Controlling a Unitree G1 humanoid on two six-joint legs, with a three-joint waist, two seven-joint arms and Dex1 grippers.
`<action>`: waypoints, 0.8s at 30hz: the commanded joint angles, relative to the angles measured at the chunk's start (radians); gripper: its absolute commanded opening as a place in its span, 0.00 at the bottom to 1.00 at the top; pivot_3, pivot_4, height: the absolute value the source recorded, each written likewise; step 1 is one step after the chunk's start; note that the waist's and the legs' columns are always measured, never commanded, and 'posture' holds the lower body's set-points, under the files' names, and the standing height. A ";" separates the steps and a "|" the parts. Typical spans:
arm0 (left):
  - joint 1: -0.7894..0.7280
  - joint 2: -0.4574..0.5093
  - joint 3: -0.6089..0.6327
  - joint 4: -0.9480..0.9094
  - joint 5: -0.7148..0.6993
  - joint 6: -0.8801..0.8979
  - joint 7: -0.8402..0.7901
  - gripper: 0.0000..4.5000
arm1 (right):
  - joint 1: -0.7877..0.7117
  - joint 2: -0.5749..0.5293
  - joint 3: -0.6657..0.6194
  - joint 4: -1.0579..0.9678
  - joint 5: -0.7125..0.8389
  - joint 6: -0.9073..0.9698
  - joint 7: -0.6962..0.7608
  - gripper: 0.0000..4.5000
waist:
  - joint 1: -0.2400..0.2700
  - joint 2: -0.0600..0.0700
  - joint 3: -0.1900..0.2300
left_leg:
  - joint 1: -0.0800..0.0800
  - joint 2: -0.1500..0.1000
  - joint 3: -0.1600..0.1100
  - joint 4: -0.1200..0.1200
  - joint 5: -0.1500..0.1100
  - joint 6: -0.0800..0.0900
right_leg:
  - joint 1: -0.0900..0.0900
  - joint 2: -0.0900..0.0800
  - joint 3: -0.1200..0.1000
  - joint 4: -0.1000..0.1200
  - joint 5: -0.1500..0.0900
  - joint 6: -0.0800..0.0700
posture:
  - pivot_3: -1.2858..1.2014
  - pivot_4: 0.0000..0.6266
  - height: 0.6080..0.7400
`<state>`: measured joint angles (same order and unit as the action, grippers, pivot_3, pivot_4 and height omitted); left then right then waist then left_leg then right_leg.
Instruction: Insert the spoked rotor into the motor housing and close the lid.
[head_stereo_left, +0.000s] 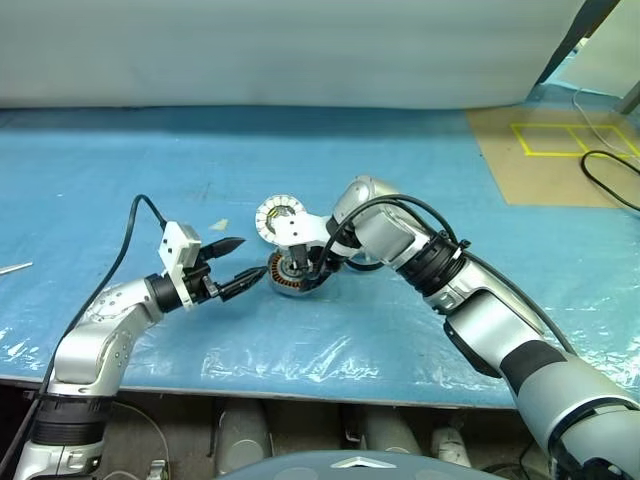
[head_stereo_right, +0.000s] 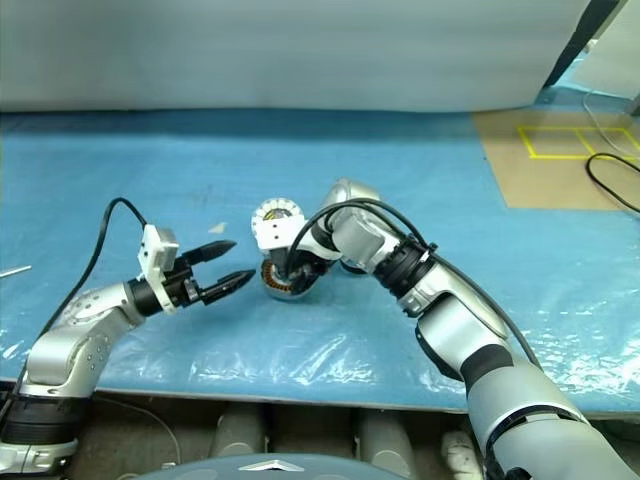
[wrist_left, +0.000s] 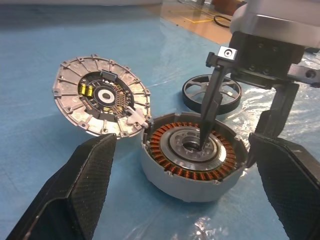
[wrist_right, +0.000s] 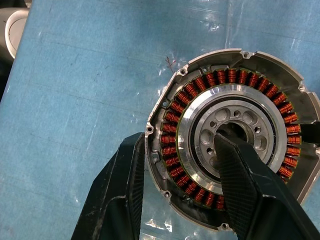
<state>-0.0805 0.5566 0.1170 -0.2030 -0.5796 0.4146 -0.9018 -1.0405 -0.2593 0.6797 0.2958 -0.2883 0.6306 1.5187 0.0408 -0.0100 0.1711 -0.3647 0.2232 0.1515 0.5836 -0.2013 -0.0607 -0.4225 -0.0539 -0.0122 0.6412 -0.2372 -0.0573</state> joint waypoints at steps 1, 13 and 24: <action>0.002 0.015 0.018 -0.035 -0.012 0.001 -0.004 1.00 | 0.000 0.011 0.025 -0.003 0.018 -0.008 -0.001 0.57 | 0.000 0.000 0.000 | 0.000 0.000 0.000 0.000 0.000 0.000 | 0.000 0.000 0.000 0.000 0.000 0.000 | 0.52 0.24 1.00; -0.013 0.015 0.016 -0.019 -0.010 0.000 -0.008 1.00 | -0.146 0.007 -0.024 -0.065 0.153 0.166 0.076 0.68 | 0.002 0.000 0.000 | -0.001 0.000 0.000 -0.001 0.000 0.000 | 0.000 0.000 0.000 -0.001 0.000 0.000 | 0.52 0.24 1.00; -0.019 0.066 0.085 -0.003 -0.005 -0.043 -0.035 1.00 | -0.131 -0.132 -0.232 -0.150 0.373 0.095 -0.012 0.68 | 0.013 0.000 0.000 | -0.002 -0.001 0.000 -0.001 0.000 0.000 | 0.000 0.000 0.000 -0.002 0.000 0.000 | 0.52 0.24 1.00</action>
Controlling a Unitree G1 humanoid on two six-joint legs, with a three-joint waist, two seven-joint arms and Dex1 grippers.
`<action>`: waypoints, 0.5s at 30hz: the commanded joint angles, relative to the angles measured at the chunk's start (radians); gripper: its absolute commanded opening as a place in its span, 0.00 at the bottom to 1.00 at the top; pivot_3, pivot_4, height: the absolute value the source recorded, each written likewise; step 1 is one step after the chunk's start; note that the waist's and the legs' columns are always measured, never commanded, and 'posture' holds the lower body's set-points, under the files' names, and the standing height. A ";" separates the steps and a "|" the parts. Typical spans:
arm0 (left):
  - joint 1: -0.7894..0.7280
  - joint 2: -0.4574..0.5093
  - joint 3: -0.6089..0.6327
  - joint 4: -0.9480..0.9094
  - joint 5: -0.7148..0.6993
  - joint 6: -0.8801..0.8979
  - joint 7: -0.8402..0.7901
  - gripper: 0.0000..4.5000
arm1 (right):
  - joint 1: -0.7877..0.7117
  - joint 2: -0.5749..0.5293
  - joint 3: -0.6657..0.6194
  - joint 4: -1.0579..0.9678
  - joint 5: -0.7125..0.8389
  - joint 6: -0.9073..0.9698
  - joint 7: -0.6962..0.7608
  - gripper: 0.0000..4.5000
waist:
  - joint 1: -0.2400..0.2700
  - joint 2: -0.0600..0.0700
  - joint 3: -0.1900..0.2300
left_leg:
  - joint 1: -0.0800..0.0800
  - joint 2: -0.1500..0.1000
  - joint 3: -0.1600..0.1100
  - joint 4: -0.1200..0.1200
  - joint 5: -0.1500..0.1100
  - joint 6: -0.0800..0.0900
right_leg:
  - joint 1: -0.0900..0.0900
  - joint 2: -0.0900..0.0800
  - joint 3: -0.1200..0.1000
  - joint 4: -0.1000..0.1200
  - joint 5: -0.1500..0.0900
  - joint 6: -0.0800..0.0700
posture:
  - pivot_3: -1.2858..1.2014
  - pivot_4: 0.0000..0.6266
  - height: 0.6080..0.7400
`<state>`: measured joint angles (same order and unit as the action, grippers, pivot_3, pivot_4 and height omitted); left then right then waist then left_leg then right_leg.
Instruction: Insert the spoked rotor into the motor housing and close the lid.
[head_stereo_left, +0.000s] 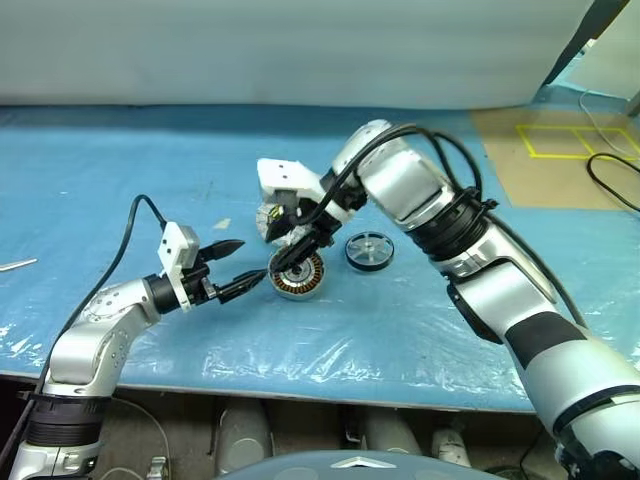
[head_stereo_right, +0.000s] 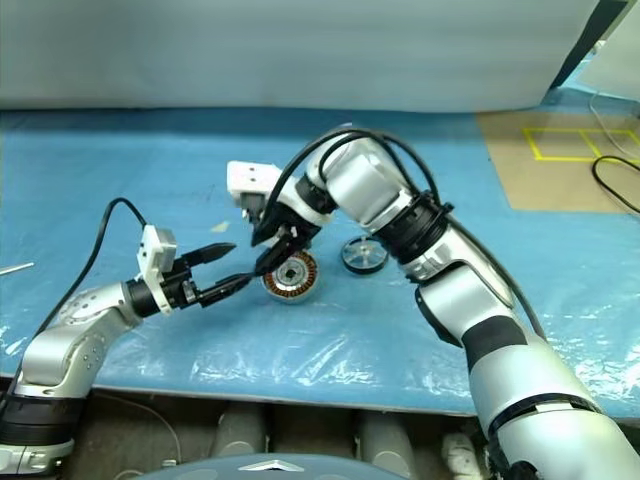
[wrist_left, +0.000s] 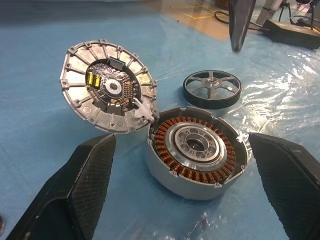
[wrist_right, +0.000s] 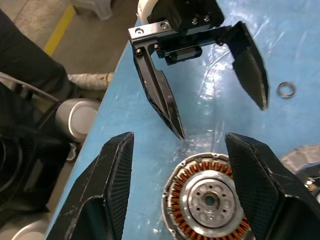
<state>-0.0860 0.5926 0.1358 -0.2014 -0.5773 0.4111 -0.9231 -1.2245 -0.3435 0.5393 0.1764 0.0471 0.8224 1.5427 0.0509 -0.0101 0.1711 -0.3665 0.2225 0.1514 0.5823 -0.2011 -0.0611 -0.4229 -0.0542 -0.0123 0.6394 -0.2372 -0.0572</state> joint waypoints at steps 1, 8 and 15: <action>-0.019 0.039 0.081 0.003 -0.010 -0.038 -0.012 1.00 | 0.093 -0.074 -0.119 -0.040 0.040 -0.148 -0.059 0.68 | 0.004 -0.001 0.000 | 0.000 0.000 0.000 0.000 0.000 0.000 | 0.000 0.000 0.000 0.000 0.000 0.000 | 0.52 0.24 1.00; -0.038 0.051 0.128 0.059 0.014 -0.065 0.012 1.00 | 0.385 -0.149 -0.429 -0.201 0.178 0.059 -0.315 0.68 | 0.020 0.000 0.000 | 0.000 -0.001 0.001 0.000 0.000 0.000 | 0.000 0.000 0.001 0.000 0.000 0.001 | 0.52 0.24 1.00; -0.148 -0.019 0.123 0.318 0.166 -0.271 0.135 1.00 | 0.645 -0.062 -0.551 -0.460 0.240 0.242 -0.608 0.68 | 0.018 0.000 0.000 | 0.002 0.000 0.000 -0.002 0.001 -0.002 | 0.000 0.002 0.002 -0.001 0.003 0.005 | 0.52 0.24 1.00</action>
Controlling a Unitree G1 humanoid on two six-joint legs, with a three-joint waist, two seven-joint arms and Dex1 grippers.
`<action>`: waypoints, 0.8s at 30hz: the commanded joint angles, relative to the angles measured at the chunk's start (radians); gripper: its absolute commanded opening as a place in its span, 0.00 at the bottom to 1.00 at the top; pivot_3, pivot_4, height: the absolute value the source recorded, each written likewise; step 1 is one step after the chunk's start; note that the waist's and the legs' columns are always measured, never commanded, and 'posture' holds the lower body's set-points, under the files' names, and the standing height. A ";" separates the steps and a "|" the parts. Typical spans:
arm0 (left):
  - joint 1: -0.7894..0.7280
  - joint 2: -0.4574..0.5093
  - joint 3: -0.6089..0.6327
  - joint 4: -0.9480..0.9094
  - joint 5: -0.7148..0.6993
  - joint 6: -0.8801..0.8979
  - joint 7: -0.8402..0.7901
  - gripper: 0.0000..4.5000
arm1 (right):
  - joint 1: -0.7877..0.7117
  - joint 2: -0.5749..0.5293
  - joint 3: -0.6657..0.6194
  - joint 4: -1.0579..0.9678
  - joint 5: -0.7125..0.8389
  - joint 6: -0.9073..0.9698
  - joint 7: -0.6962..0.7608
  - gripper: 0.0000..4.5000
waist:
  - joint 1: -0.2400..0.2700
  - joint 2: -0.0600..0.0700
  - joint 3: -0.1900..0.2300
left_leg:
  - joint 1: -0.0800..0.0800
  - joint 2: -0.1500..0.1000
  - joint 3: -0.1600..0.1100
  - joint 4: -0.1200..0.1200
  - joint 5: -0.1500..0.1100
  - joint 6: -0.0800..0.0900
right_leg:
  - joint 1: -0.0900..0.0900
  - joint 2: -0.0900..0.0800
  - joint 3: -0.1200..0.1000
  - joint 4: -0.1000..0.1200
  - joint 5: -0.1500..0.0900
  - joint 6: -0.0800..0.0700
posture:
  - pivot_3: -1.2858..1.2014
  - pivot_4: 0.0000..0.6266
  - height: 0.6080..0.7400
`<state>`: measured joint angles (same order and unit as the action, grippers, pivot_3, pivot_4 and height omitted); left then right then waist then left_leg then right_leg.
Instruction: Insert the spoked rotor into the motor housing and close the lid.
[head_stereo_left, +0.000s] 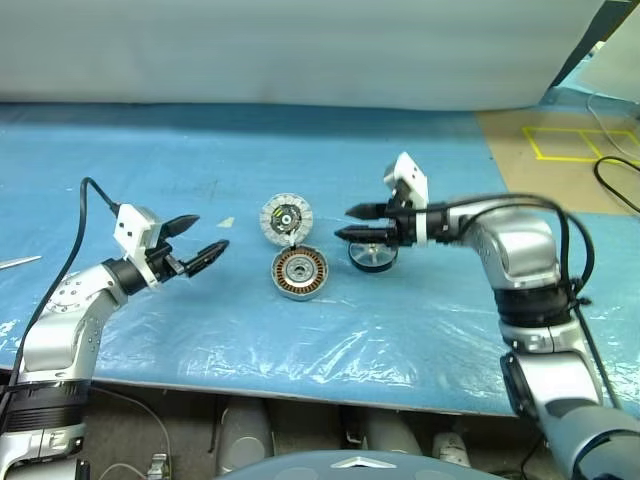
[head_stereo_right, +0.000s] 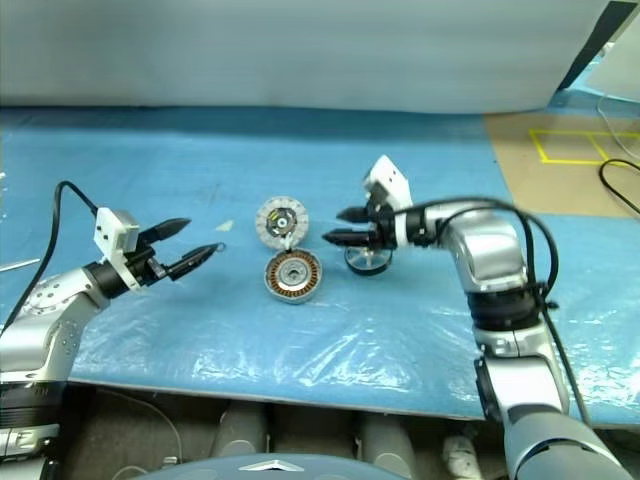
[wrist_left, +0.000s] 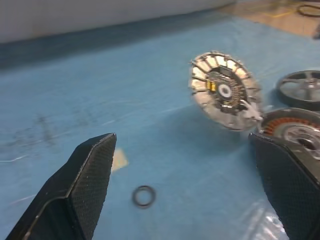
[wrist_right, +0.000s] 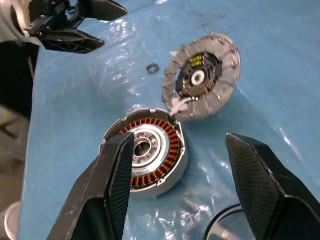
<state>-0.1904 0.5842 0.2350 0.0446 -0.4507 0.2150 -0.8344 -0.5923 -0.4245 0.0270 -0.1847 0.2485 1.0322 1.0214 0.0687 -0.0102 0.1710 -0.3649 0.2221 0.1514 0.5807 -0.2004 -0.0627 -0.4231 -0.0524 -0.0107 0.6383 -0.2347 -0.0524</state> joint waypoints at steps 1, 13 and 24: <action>-0.058 -0.017 0.015 0.111 0.058 -0.098 0.050 1.00 | 0.027 0.033 -0.046 -0.111 0.043 0.037 -0.120 0.68 | 0.000 0.000 0.000 | 0.000 0.000 0.000 0.000 0.000 0.000 | 0.000 0.000 0.000 0.000 -0.001 -0.001 | 0.52 0.24 1.00; -0.057 -0.098 -0.048 0.291 0.126 -0.199 0.042 1.00 | 0.092 0.075 -0.061 -0.185 0.113 0.036 -0.318 0.68 | 0.002 0.000 0.000 | 0.001 -0.003 0.000 -0.001 0.001 -0.001 | 0.001 -0.001 0.003 -0.003 0.000 0.004 | 0.52 0.24 1.00; -0.133 -0.174 -0.087 0.423 0.193 -0.263 0.105 1.00 | 0.061 0.062 -0.032 -0.150 0.137 0.017 -0.373 0.68 | 0.003 0.000 0.000 | 0.001 -0.003 0.000 -0.002 0.001 -0.001 | 0.001 -0.002 0.002 -0.003 0.000 0.005 | 0.52 0.24 1.00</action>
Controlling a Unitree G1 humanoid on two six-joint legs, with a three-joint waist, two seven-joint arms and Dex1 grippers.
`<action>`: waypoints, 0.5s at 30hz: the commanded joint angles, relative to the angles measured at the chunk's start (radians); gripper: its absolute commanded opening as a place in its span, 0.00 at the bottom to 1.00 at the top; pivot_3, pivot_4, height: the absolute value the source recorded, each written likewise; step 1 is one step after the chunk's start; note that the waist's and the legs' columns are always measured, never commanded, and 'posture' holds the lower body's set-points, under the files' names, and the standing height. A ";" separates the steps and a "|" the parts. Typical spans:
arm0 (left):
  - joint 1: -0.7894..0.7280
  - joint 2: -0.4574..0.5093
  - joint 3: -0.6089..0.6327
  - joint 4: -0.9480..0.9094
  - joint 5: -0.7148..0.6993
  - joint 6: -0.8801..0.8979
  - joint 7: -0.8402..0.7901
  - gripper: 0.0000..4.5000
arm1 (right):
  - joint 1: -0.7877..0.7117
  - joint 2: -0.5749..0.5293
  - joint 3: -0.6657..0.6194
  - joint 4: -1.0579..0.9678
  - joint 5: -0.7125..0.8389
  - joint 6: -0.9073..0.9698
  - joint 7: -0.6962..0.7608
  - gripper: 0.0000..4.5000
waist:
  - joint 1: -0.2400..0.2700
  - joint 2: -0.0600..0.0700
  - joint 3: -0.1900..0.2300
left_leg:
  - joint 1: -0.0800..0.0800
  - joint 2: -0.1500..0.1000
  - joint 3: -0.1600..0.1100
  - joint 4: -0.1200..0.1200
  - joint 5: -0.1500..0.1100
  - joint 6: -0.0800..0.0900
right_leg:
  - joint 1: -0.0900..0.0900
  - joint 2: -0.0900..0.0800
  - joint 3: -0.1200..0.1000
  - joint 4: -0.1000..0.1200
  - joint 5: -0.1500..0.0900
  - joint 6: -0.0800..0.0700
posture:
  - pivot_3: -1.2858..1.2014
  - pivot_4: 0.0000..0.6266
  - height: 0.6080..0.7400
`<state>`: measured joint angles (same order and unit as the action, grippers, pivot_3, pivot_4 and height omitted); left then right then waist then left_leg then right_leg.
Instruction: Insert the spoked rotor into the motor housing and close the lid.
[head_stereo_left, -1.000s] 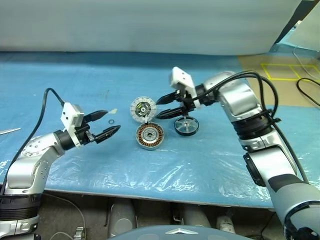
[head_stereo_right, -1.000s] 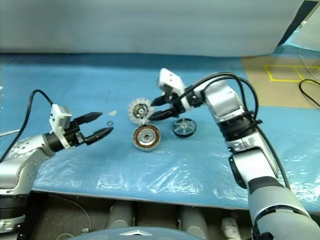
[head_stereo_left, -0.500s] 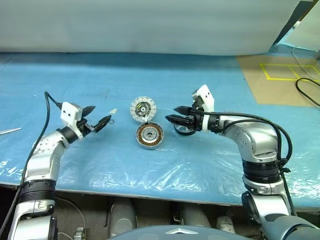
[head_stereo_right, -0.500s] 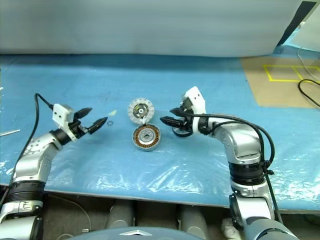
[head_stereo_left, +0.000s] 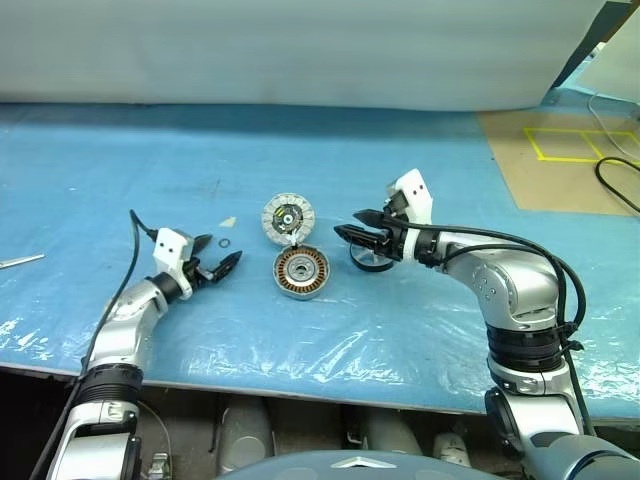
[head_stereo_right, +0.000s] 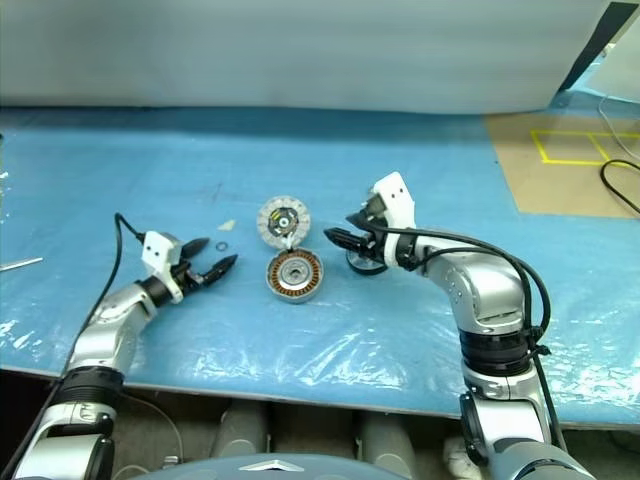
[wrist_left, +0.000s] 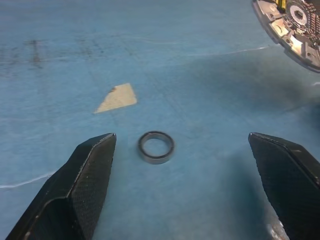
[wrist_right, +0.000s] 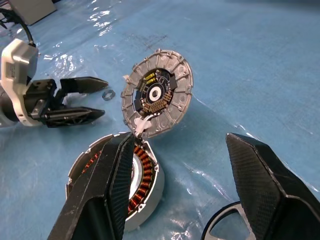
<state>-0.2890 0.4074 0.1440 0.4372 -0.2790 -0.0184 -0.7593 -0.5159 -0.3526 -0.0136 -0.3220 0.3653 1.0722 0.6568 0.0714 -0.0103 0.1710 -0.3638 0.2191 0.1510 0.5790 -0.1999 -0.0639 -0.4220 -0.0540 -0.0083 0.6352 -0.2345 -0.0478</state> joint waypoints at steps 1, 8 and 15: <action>-0.043 -0.002 -0.003 0.043 0.031 -0.036 0.036 1.00 | -0.015 -0.014 0.017 -0.010 0.017 -0.026 -0.010 0.68 | 0.000 0.000 0.000 | 0.000 0.000 0.000 0.000 0.000 0.000 | 0.000 0.000 0.000 0.000 0.001 0.001 | 0.52 0.24 1.00; -0.066 -0.003 -0.002 0.093 0.059 -0.045 0.062 1.00 | -0.011 -0.024 0.038 -0.010 0.023 -0.023 -0.028 0.68 | 0.000 0.000 0.000 | 0.000 -0.001 0.000 0.000 0.000 0.000 | 0.000 0.000 0.000 0.000 0.001 0.002 | 0.52 0.24 1.00; -0.046 0.006 -0.003 0.094 0.065 -0.035 0.047 1.00 | -0.007 -0.033 0.048 -0.004 0.032 -0.022 -0.041 0.68 | -0.002 0.000 0.000 | 0.000 -0.001 0.000 0.000 0.000 0.000 | 0.000 0.000 0.001 0.000 0.001 0.002 | 0.52 0.24 1.00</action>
<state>-0.3532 0.4009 0.1414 0.5241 -0.2193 -0.0572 -0.7127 -0.5161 -0.3840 0.0347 -0.3102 0.3782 1.0642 0.6209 0.0699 -0.0102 0.1709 -0.3632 0.2179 0.1506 0.5785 -0.1998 -0.0640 -0.4217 -0.0544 -0.0078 0.6347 -0.2335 -0.0454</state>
